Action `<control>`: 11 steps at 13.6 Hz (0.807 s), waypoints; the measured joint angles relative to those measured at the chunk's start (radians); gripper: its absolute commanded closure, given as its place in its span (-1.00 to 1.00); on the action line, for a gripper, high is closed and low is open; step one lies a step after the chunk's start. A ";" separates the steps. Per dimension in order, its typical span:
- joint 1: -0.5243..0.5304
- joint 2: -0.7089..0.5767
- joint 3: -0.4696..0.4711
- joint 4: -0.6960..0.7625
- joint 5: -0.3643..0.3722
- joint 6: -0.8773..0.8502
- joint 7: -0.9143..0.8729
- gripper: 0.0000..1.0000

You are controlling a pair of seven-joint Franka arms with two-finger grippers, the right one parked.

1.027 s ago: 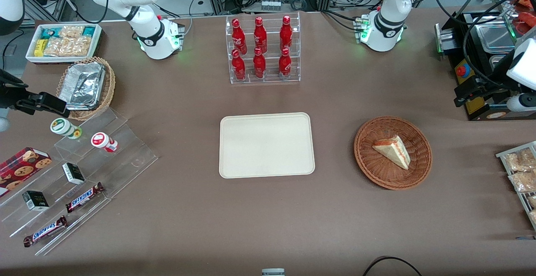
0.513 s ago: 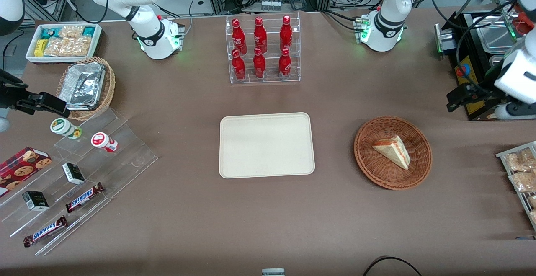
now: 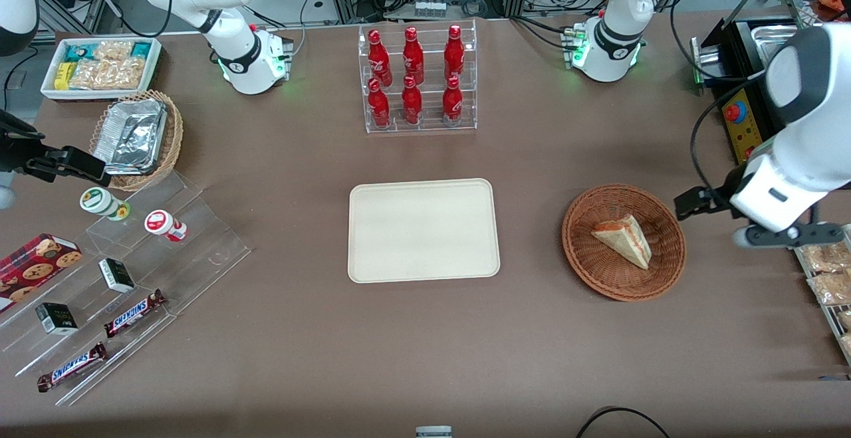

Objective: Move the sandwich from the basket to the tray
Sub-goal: 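Lower the open left gripper over the wrapped sandwich in the basket, then close the left gripper on the sandwich's wrapped corner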

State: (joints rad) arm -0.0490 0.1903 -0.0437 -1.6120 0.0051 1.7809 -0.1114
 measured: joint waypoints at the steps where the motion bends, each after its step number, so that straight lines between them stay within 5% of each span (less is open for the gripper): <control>1: -0.004 0.007 -0.004 -0.020 0.000 0.024 -0.016 -0.99; 11: -0.035 -0.008 -0.004 -0.343 0.000 0.431 -0.324 -1.00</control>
State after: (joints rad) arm -0.0842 0.1828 -0.0481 -1.9550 0.0051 2.2123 -0.4357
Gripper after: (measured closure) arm 0.000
